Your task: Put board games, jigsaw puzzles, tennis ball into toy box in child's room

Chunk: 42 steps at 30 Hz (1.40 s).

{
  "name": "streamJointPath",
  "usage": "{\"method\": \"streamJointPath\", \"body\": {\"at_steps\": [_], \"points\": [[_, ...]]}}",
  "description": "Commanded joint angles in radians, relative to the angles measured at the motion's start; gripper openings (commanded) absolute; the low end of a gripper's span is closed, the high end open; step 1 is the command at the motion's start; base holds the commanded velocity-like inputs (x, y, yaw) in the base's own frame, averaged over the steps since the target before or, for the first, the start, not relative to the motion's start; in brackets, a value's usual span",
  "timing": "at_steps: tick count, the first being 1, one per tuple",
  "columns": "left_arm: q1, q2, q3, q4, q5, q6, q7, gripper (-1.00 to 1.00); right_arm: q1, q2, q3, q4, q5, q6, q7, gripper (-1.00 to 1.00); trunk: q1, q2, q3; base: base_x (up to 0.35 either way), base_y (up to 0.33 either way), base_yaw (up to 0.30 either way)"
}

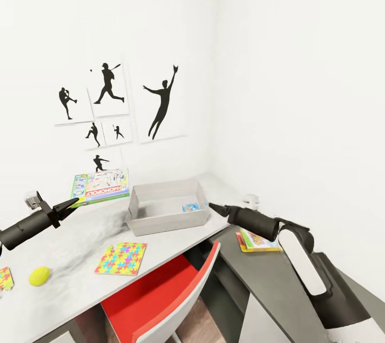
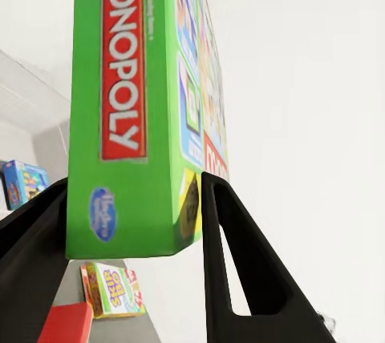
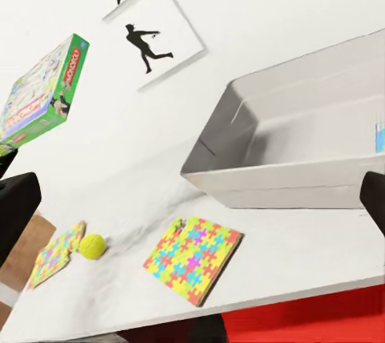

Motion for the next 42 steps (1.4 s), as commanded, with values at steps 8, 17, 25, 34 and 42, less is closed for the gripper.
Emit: {"method": "streamJointPath", "body": {"at_steps": [8,17,25,34,42], "points": [[0.000,0.000,0.001,0.001,-0.001,0.004,-0.003,-1.00,0.062,-0.019,-0.119,-0.019,-0.062,0.013,0.141,1.00,0.000,-0.001,0.000,0.001,0.002,0.000],[0.002,0.000,0.001,0.001,-0.001,0.004,-0.005,-1.00,0.117,-0.018,-0.176,-0.090,-0.251,0.093,0.142,1.00,0.000,-0.001,0.000,0.000,0.000,0.000],[0.002,0.000,0.001,-0.001,-0.002,0.004,-0.051,-1.00,0.120,-0.012,-0.178,-0.090,-0.253,0.088,0.136,1.00,0.000,-0.001,0.000,0.000,0.000,0.000],[0.002,0.000,0.001,-0.001,-0.002,0.004,-0.052,-1.00,0.120,-0.011,-0.178,-0.090,-0.251,0.088,0.137,1.00,0.000,-0.001,0.000,0.000,0.000,0.000],[0.002,0.000,0.001,-0.001,-0.002,0.003,-0.052,-1.00,0.120,-0.012,-0.178,-0.090,-0.249,0.088,0.137,1.00,0.000,-0.001,0.000,0.084,0.034,0.000]]}}
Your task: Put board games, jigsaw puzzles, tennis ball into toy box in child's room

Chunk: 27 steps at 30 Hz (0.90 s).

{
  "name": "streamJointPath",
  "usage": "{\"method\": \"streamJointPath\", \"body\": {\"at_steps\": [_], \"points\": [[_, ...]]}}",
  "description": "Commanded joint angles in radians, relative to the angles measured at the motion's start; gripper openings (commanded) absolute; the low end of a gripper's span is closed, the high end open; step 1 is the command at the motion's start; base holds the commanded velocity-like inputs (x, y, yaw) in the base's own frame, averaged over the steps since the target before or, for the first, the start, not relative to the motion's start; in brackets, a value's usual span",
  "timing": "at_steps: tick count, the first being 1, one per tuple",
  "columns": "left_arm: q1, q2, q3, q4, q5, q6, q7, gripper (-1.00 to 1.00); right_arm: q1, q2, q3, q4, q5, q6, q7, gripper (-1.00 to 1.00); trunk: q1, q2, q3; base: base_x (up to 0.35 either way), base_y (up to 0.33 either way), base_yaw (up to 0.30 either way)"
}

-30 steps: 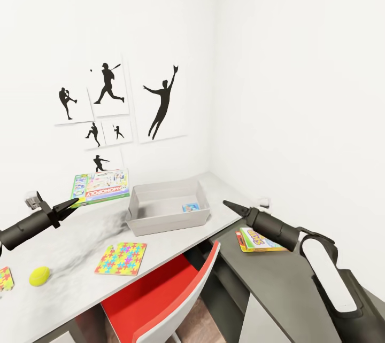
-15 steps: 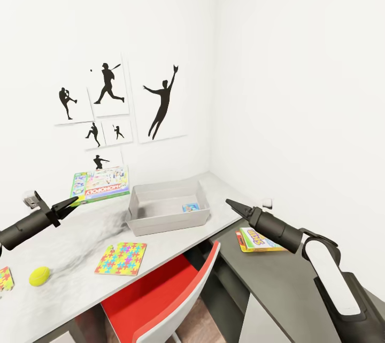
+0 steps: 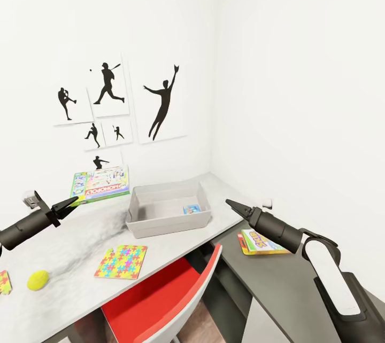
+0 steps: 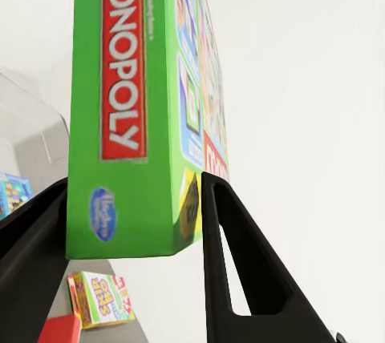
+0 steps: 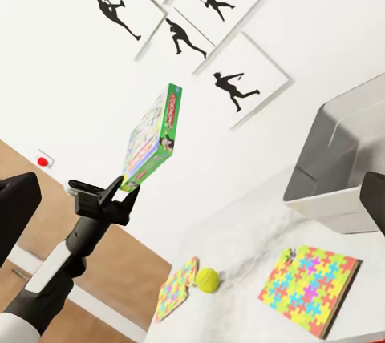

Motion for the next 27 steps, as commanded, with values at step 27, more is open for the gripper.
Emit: {"method": "streamJointPath", "body": {"at_steps": [27], "points": [[0.001,0.000,0.001,0.001,-0.001,0.004,-0.004,-1.00,0.000,-0.001,0.000,0.002,0.002,0.002,0.002,1.00,0.000,-0.001,0.000,0.144,0.048,0.000]]}}
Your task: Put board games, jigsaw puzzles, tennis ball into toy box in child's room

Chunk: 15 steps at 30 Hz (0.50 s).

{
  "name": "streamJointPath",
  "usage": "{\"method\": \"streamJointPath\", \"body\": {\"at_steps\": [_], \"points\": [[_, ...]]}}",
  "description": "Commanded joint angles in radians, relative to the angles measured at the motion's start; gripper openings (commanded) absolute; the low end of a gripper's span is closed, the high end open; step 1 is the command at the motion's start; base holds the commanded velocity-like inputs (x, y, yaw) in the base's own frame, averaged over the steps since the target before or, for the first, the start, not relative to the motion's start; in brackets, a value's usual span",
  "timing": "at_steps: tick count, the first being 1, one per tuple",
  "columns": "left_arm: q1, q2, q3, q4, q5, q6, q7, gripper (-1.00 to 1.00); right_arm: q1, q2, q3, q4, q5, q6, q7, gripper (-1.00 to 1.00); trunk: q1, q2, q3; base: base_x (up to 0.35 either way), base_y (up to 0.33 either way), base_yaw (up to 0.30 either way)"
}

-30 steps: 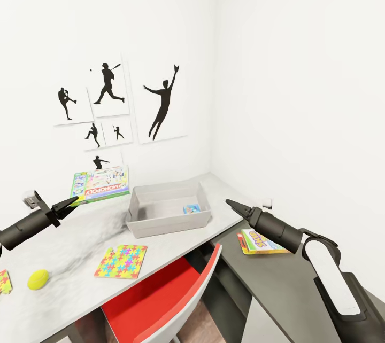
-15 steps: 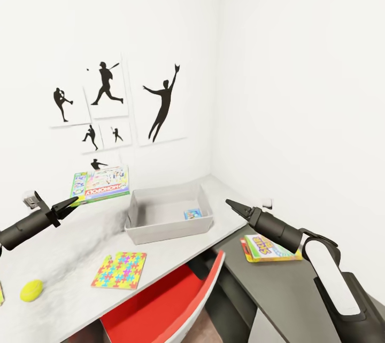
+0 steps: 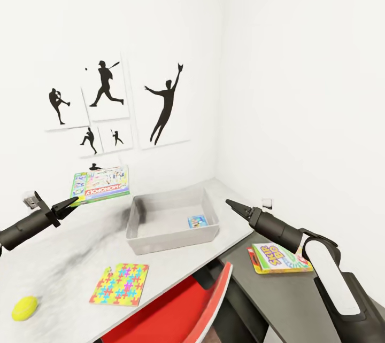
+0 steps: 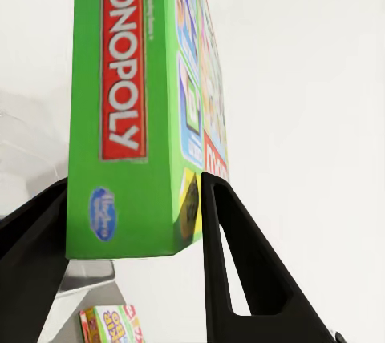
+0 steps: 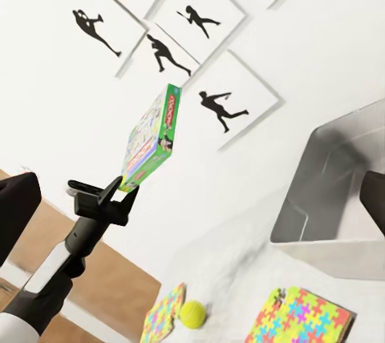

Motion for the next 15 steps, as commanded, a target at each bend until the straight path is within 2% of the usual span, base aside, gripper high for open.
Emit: {"method": "streamJointPath", "body": {"at_steps": [1,8,11,15], "points": [[0.000,0.000,0.001,0.001,-0.001,0.004,-0.003,-1.00,0.000,0.000,0.000,0.000,0.000,0.003,0.002,1.00,0.001,-0.001,0.000,0.190,0.084,0.000],[0.000,0.000,0.001,0.001,-0.001,0.003,-0.002,-1.00,0.000,0.000,0.000,0.000,0.001,0.003,0.001,1.00,0.001,-0.001,0.000,0.194,0.078,0.000],[0.000,0.000,0.001,0.001,-0.001,0.003,-0.002,-1.00,0.000,0.000,0.000,0.000,0.001,0.003,0.001,1.00,0.001,-0.001,0.000,0.070,0.005,-0.019],[0.000,0.000,0.000,0.000,0.000,0.003,-0.002,-1.00,0.000,0.000,0.000,0.000,0.002,0.002,-0.003,1.00,0.001,-0.001,0.000,0.014,0.001,-0.137]]}}
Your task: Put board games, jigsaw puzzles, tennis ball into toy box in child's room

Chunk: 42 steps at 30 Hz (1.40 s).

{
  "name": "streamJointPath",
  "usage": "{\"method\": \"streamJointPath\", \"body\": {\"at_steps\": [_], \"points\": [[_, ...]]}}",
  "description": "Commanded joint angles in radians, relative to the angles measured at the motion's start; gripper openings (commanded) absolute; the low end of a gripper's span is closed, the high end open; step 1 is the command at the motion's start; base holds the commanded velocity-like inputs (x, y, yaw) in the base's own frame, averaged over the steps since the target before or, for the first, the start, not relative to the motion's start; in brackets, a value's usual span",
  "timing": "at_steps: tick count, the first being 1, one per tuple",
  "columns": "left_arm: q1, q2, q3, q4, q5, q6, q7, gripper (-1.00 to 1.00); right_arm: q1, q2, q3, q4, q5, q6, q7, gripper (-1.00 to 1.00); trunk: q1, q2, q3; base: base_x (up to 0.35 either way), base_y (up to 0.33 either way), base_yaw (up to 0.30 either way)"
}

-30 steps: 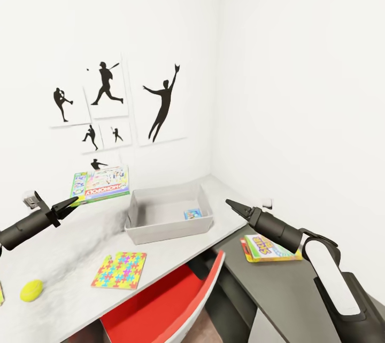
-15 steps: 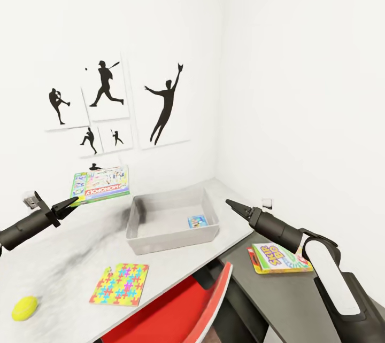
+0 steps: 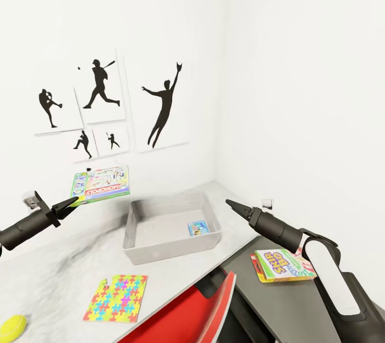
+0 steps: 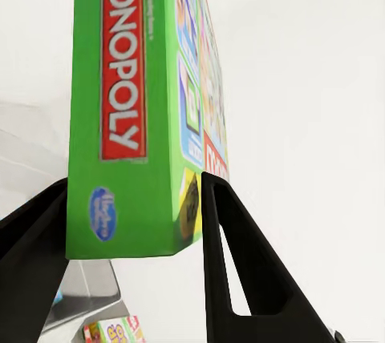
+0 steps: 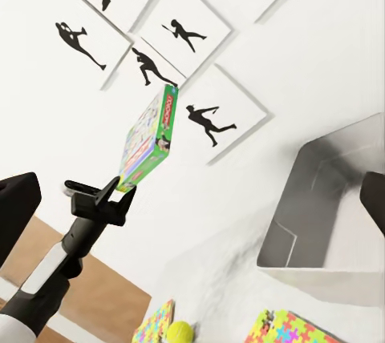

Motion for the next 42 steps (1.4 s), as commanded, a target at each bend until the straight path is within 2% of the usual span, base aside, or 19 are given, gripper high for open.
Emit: {"method": "streamJointPath", "body": {"at_steps": [1,6,9,11,12,16,18,21,24,26,27,30,34,39,42], "points": [[0.000,0.000,-0.001,0.000,0.000,0.004,-0.003,-1.00,-0.001,0.000,0.000,0.000,0.000,0.003,0.002,1.00,0.000,-0.001,0.000,0.003,0.000,-0.067],[-0.006,-0.009,-0.007,-0.003,-0.009,0.009,0.011,-1.00,-0.001,0.004,0.004,0.001,0.002,-0.002,-0.001,1.00,0.000,-0.001,0.000,0.001,0.000,-0.021],[-0.015,-0.022,-0.061,-0.033,-0.010,0.009,0.036,-1.00,-0.001,0.006,0.006,0.004,0.018,-0.027,-0.002,1.00,0.000,-0.001,0.000,0.000,0.000,-0.003],[-0.056,-0.031,-0.112,-0.050,-0.001,0.009,0.102,-1.00,-0.001,0.006,0.006,0.004,0.027,-0.035,-0.003,1.00,0.000,-0.001,0.000,0.000,0.000,-0.001],[-0.071,-0.037,-0.122,-0.053,0.001,0.009,0.128,-1.00,-0.001,0.006,0.007,0.005,0.028,-0.036,-0.003,1.00,0.000,-0.001,0.000,0.000,0.000,0.000],[-0.109,-0.093,-0.139,-0.057,-0.003,0.007,0.216,-1.00,-0.001,0.005,0.006,0.005,0.030,-0.039,-0.003,1.00,0.000,-0.001,0.000,0.000,0.000,0.000],[-0.122,-0.143,-0.141,-0.048,-0.007,-0.003,0.268,-1.00,-0.001,0.005,0.004,0.005,0.031,-0.039,-0.003,1.00,0.000,-0.001,0.000,0.000,0.000,0.000],[-0.126,-0.189,-0.143,-0.015,-0.012,-0.014,0.309,-1.00,-0.001,0.004,0.002,0.006,0.031,-0.039,-0.003,1.00,0.000,-0.001,0.000,0.000,0.000,0.000],[-0.127,-0.212,-0.156,0.042,-0.011,-0.086,0.328,-1.00,-0.001,0.004,0.001,0.005,0.031,-0.040,-0.003,1.00,0.000,-0.001,0.000,0.000,0.000,0.000],[-0.128,-0.217,-0.184,0.068,-0.011,-0.120,0.331,-1.00,-0.001,0.005,0.000,0.005,0.032,-0.040,-0.003,1.00,0.000,-0.001,0.000,0.000,0.000,0.000],[-0.128,-0.218,-0.241,0.087,-0.012,-0.142,0.326,-1.00,-0.001,0.006,0.004,0.005,0.032,-0.040,-0.003,1.00,0.000,-0.001,0.000,0.000,0.000,0.000],[-0.128,-0.220,-0.250,0.089,-0.010,-0.144,0.323,-1.00,-0.001,0.006,0.007,0.004,0.032,-0.040,-0.003,1.00,0.000,-0.001,0.000,0.000,0.000,0.000],[-0.128,-0.242,-0.254,0.090,-0.011,-0.144,0.323,-1.00,-0.001,0.006,0.008,0.004,0.032,-0.040,-0.003,1.00,0.000,-0.001,0.000,0.000,0.000,0.000],[-0.128,-0.251,-0.256,0.090,-0.012,-0.144,0.328,-1.00,-0.001,0.006,0.010,0.002,0.033,-0.040,-0.002,1.00,0.000,-0.001,0.000,0.000,0.000,0.000],[-0.128,-0.254,-0.281,0.090,-0.013,-0.146,0.332,-1.00,-0.001,0.006,0.011,0.001,0.033,-0.040,-0.001,1.00,0.000,-0.001,0.000,0.000,0.000,0.000]]}}
